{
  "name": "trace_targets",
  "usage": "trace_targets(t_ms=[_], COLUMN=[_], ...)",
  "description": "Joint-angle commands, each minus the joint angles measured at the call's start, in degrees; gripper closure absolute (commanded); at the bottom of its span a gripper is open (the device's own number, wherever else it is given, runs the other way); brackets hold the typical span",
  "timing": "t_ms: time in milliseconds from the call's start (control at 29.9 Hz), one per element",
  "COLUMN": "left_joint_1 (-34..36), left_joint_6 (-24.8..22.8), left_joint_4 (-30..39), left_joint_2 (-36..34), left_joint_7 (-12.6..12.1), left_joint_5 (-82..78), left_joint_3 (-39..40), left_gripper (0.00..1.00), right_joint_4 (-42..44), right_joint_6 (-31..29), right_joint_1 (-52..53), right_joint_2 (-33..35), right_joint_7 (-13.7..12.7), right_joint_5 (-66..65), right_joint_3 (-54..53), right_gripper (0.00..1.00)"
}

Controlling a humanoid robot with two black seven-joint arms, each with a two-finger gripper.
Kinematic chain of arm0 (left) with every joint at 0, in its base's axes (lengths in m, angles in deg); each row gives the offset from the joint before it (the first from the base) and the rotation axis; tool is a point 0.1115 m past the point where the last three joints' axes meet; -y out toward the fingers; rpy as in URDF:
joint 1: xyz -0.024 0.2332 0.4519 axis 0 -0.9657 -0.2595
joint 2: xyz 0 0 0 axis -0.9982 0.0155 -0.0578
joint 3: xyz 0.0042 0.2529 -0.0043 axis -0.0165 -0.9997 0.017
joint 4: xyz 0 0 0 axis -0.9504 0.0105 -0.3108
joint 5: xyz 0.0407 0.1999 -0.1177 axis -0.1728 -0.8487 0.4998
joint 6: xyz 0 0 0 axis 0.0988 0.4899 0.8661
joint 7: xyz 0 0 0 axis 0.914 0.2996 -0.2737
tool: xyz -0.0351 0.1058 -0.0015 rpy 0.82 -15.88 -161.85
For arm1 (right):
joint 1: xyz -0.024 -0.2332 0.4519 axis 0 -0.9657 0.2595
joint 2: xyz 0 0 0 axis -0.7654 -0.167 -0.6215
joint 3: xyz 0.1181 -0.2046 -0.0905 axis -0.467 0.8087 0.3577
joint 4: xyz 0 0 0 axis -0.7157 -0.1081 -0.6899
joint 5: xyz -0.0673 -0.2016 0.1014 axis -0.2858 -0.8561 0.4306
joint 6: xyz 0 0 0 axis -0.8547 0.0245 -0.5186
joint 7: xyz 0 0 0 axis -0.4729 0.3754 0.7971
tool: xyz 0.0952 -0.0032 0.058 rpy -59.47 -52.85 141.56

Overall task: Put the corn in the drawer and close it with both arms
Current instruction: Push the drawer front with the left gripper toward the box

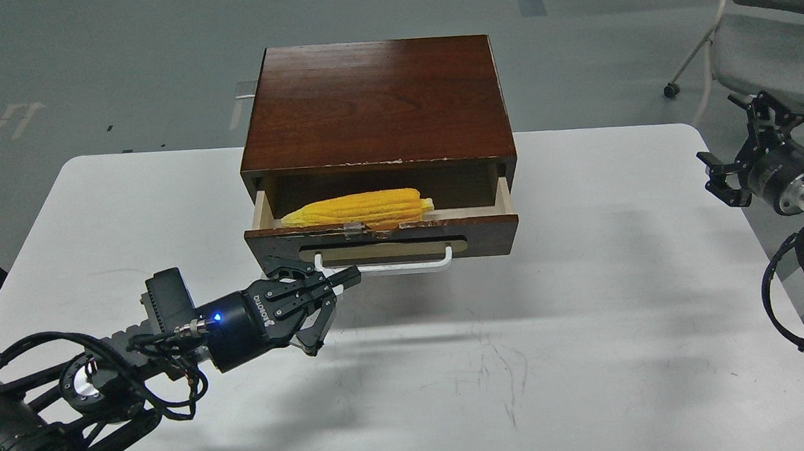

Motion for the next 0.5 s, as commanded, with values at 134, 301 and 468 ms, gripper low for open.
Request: trace_targets(t_ms=[134,301,468], left_joint_1=[0.4,0.8,1.1], left_joint_6=[0.0,0.0,0.0], left_joint_4=[-3.8,-4.3,-3.4], left_joint_2=[2.1,4.0,3.3], left_joint_7=[0.0,0.0,0.0], left_joint_5=[0.0,0.0,0.0], left_joint_3=[0.0,-0.1,-0.2], left_gripper=[1.00,1.00,1.00], right_joint_4=[0.0,0.0,2.1], right_joint_6=[0.0,0.0,-0.4], right_joint_1=[0.0,-0.1,-0.3], right_joint_2=[0.0,0.0,-0.1], right_joint_7=[0.0,0.0,0.0], right_joint_5=[0.0,0.0,0.0], right_joint_3=[0.0,0.0,0.1], right_gripper=[0.04,0.04,0.04])
